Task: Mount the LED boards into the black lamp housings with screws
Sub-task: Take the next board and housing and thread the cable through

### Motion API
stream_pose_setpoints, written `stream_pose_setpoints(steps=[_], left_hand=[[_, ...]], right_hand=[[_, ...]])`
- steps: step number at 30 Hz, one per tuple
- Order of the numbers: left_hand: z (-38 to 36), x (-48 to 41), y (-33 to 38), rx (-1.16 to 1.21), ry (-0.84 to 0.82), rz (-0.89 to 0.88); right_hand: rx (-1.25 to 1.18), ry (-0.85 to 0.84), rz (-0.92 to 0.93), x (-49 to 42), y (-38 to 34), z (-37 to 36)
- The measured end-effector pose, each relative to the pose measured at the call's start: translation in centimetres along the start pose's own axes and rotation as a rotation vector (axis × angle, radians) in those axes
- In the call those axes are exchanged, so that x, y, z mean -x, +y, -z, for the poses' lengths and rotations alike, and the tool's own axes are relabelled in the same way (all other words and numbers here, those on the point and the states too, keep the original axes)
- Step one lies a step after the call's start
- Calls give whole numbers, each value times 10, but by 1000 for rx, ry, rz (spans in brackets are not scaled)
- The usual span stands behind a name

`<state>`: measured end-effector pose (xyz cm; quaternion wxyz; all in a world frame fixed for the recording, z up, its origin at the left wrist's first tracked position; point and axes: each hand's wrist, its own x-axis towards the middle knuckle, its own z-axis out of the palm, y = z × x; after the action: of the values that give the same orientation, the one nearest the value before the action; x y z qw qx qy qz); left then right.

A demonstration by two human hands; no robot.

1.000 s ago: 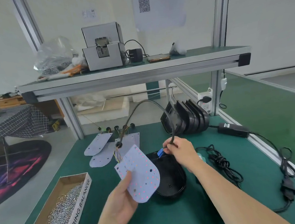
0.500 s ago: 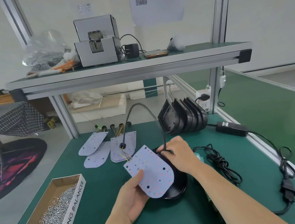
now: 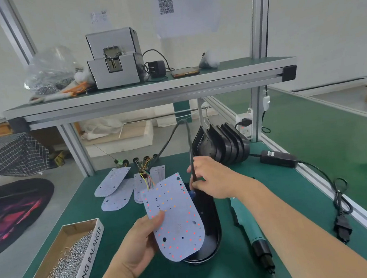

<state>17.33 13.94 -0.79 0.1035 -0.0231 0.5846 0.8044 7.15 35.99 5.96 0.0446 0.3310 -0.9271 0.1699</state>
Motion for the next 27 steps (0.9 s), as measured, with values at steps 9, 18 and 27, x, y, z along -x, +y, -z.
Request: stream_pose_setpoints(steps=[9, 18, 27], left_hand=[[-12, 8, 18, -11, -13, -55], [-11, 8, 23, 361, 79, -31], [-16, 16, 17, 462, 53, 5]], right_hand=[[5, -27, 6, 8, -8, 7], [-1489, 201, -296, 29, 1, 4], [-1548, -139, -275, 40, 1, -11]])
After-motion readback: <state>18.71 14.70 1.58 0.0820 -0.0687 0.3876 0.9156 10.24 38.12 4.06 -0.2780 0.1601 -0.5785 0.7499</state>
